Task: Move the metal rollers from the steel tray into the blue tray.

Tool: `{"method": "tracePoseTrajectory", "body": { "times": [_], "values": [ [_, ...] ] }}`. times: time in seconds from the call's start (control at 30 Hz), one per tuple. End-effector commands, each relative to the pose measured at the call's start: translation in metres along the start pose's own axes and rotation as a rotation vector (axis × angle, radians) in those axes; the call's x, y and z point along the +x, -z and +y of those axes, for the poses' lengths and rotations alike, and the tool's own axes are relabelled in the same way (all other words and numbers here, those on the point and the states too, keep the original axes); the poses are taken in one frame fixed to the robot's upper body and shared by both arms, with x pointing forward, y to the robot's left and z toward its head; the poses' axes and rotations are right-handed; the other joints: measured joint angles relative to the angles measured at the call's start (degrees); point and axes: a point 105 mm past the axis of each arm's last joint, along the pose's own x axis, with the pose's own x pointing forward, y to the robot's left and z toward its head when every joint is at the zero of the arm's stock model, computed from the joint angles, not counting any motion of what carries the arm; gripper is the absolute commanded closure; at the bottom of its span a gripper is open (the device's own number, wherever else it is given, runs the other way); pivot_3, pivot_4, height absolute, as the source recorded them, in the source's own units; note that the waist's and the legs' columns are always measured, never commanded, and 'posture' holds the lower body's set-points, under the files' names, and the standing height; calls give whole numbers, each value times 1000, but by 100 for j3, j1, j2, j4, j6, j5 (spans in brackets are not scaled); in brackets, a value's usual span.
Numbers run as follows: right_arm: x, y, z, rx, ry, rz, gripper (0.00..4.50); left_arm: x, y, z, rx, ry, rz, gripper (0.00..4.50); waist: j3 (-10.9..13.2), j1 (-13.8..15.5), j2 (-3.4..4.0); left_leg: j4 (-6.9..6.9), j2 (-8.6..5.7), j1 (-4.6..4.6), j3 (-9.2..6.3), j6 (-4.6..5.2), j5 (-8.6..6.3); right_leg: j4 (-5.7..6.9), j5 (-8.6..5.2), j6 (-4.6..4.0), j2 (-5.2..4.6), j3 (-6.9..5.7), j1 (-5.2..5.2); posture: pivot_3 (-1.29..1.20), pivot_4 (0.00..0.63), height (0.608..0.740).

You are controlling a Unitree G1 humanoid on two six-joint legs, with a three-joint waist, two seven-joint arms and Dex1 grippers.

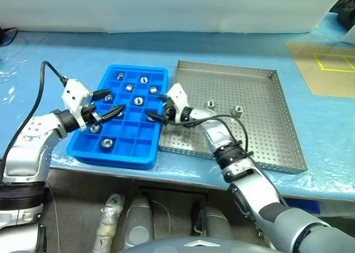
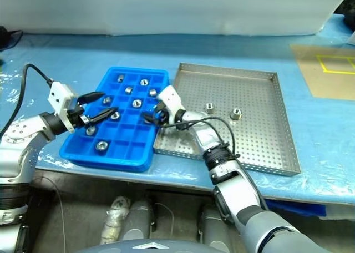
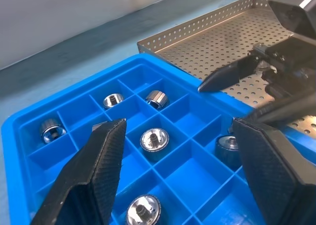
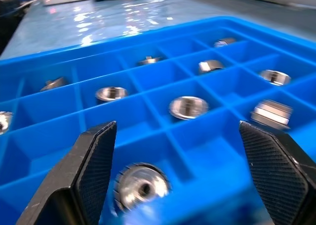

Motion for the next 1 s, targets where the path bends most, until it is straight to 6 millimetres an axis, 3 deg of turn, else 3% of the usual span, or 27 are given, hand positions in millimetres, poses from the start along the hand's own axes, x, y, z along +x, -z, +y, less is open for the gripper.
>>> {"method": "tracePoseTrajectory", "body": {
  "times": [0.03,0.17,0.27,0.63,0.8,1.0],
  "values": [
    [-23,-38,-42,30,132,-113,406,9,-11,-3,25,36,-48,914,0,1,0,0,-1,0,0,-4,3,0,0,0,0,0,0,98,150,740],
    [-63,-31,-97,69,352,-88,406,23,-9,-13,9,86,-63,914,-1,-15,0,1,-1,4,2,-16,10,6,0,0,2,2,0,62,150,740],
    [-81,-23,-111,54,409,-58,406,30,-10,-16,2,107,-76,914,-1,-59,-2,1,-1,4,3,-16,10,5,0,0,5,3,0,38,150,740],
    [-85,6,-90,76,367,8,406,41,-4,-16,19,127,-62,914,-1,-188,-1,1,6,2,3,-11,7,6,-2,-4,16,3,-5,22,150,740],
    [-97,38,-93,101,399,109,406,39,-5,-16,16,129,-68,914,-1,-164,-1,4,5,3,4,-12,8,5,-3,-5,13,3,-2,25,150,740],
    [-94,50,-83,105,375,143,406,34,-9,-11,19,120,-70,914,-1,-152,-1,5,6,5,5,-11,8,6,-3,-5,13,4,-1,29,150,740]
  ]
}}
